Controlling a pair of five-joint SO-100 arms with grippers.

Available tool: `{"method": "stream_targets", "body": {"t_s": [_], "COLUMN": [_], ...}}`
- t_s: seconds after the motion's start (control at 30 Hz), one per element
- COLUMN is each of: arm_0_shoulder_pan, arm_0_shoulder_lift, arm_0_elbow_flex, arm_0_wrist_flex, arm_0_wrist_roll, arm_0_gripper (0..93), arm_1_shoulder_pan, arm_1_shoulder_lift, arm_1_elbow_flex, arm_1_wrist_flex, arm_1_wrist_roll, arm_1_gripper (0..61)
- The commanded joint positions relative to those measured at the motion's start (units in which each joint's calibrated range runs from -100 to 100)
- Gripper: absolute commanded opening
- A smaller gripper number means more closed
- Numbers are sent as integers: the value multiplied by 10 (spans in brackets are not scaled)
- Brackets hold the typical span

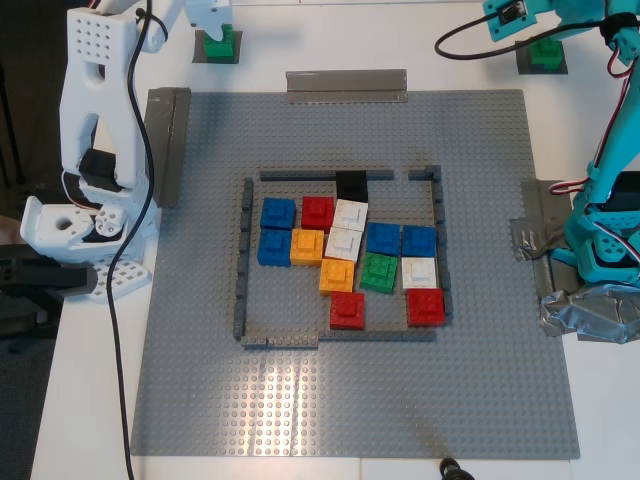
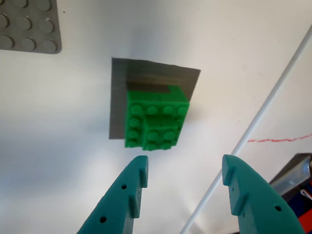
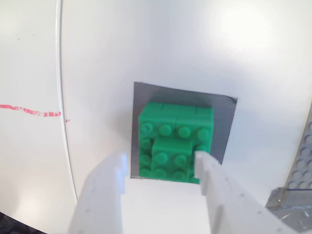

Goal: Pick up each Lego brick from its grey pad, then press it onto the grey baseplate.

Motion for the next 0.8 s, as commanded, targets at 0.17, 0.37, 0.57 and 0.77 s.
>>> {"method": "stream_targets", "body": {"t_s": [0.17,0.37,0.57,0.77], "arm_0_shoulder_pan": [-3,-2,0,2], "arm_0_shoulder_lift": [-5,-5,-4,-4], "arm_0_elbow_flex": [28,29,33,56], "arm_0_wrist_flex": [-8,-9,-18,-52], "arm_0_wrist_roll": [-3,-3,-3,-3], "arm_0_gripper": [176,176,175,175], "arm_1_shoulder_pan": [-4,-2,-5,-3], "arm_1_shoulder_lift": [-6,-11,-16,-45], "arm_1_elbow_flex": [-57,-56,-53,-69], "arm_1_wrist_flex": [-9,7,24,13], "arm_1_wrist_roll": [2,5,2,-2], "arm_1_gripper": [136,100,40,8]}}
